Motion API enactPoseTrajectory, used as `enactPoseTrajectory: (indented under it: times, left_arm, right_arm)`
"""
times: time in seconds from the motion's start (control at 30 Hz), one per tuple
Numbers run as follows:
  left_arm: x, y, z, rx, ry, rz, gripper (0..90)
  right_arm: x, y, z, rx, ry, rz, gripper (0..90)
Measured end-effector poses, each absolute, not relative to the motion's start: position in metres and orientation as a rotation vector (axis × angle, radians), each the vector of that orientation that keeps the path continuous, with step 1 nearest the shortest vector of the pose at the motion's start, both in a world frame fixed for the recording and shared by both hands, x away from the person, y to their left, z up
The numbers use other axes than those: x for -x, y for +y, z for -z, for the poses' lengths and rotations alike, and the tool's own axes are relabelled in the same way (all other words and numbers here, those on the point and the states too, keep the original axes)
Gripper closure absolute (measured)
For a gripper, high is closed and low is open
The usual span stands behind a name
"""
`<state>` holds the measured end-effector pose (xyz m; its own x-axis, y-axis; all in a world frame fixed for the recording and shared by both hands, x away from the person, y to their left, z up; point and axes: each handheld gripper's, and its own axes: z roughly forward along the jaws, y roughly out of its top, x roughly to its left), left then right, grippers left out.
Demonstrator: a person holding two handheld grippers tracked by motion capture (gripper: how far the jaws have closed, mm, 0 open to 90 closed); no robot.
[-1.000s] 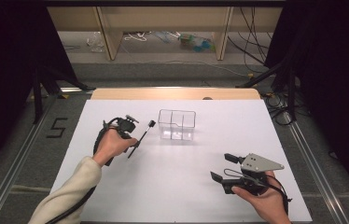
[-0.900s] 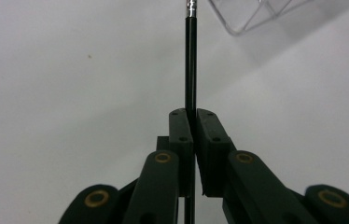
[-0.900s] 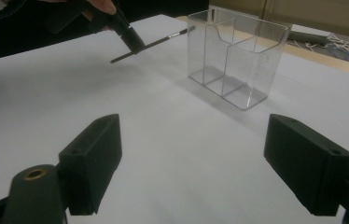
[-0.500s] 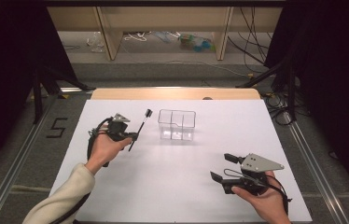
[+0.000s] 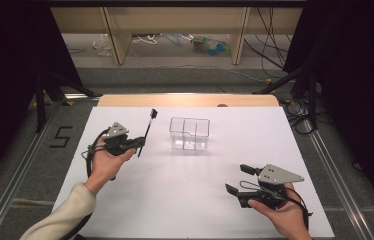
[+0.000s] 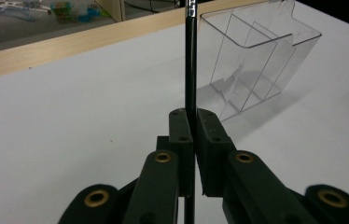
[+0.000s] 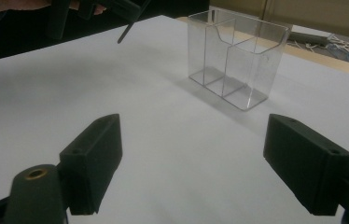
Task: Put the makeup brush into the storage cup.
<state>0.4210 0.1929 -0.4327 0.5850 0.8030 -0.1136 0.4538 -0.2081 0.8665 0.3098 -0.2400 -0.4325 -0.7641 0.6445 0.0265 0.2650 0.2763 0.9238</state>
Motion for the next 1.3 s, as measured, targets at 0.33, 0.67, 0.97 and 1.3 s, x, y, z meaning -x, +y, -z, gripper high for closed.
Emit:
enactPoseTrajectory:
  times: [0.33,0.67,0.97,1.3]
  left_arm:
    - [-0.411,0.197,0.435,-1.746,0.941,-0.489,85.5]
    - [-0.409,0.195,0.437,-1.678,0.898,-0.522,85.5]
    - [-0.408,0.192,0.436,-1.662,0.853,-0.538,85.4]
    - [-0.408,0.191,0.433,-1.635,0.835,-0.554,85.5]
  right_arm:
    - [-0.309,-0.240,0.431,-0.829,2.217,-1.463,20.7]
    - [-0.308,-0.241,0.431,-0.838,2.223,-1.444,20.7]
    - [-0.309,-0.241,0.431,-0.833,2.220,-1.466,20.7]
    - [-0.309,-0.241,0.431,-0.830,2.217,-1.465,20.6]
